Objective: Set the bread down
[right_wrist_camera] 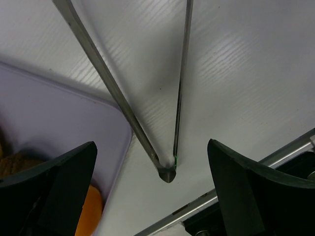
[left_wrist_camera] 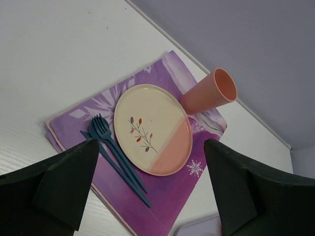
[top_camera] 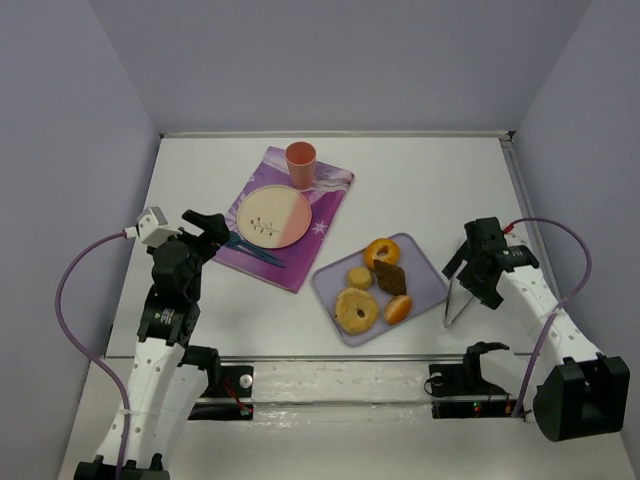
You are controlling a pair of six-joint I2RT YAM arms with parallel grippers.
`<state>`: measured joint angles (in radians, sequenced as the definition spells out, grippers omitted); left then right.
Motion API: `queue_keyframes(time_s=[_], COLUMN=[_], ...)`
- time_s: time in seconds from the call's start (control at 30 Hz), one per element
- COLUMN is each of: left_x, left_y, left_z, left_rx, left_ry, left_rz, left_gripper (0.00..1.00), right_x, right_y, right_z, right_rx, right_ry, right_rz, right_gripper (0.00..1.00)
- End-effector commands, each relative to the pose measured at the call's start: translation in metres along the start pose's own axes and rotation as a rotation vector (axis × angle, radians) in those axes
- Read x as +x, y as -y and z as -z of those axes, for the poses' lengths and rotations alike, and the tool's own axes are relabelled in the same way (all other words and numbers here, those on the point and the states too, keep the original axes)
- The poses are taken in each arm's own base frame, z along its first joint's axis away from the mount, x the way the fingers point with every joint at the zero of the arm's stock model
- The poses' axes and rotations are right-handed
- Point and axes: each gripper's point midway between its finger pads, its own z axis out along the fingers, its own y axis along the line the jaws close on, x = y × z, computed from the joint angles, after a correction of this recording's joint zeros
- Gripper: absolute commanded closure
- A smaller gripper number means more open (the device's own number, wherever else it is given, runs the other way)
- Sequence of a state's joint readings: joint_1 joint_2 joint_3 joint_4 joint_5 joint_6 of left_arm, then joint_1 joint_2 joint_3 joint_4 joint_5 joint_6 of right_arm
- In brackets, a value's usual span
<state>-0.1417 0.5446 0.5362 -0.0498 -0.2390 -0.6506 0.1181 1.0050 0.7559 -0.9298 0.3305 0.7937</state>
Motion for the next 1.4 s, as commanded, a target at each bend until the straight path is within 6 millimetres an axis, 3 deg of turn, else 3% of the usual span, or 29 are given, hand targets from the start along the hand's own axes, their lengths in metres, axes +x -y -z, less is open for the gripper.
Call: queue_keyframes(time_s=[0.0,0.2,0.3,0.5,0.73,0.8,0.93,1.17,1.37], left_x=[-0.013,-0.011,-0.011,-0.010,-0.005,-0.004,-0.005,-0.007,-0.006], left_y=[0.002,0.001,0.006,0.005,0.007,0.006,0.006,0.006,0.006], left_z=[0.001,0.000,-0.002,-0.005,-0.008,-0.009,-0.009,-0.007,-0.007], left_rx=[0.014,0.011,0.032,0.027,0.035,0.033,0.031,0.031,0.033], left_ry=[0.057,0.054,0.055,0.050,0.031,0.028,0.031,0.038,0.037], left_rz=[0.000,0.002,0.004,0.000,-0.010,-0.013,-0.014,-0.011,-0.011], left_gripper=[0.01,0.01,0.01,0.01,0.01,0.01,0.01,0.01,0.01], right_x=[0.012,0.010,0.008,0.012,0.008,0.010,0.018,0.003,-0.045], right_y=[0.002,-0.003,0.002,-0.007,-0.010,-0.011,-0.009,-0.007,-0.012], right_z=[-0.003,-0.023,-0.042,-0.071,-0.092,-0.096,-0.104,-0.088,-0.041], right_rx=[0.045,0.067,0.094,0.071,0.068,0.061,0.072,0.055,-0.014], right_ry=[-0.084,-0.086,-0.087,-0.115,-0.131,-0.153,-0.194,-0.119,0.045], right_rz=[0.013,0.028,-0.012,-0.010,-0.027,-0.027,-0.025,-0.031,0.036], right_gripper=[0.00,0.00,0.00,0.00,0.04,0.08,0.29,0.59,0.70])
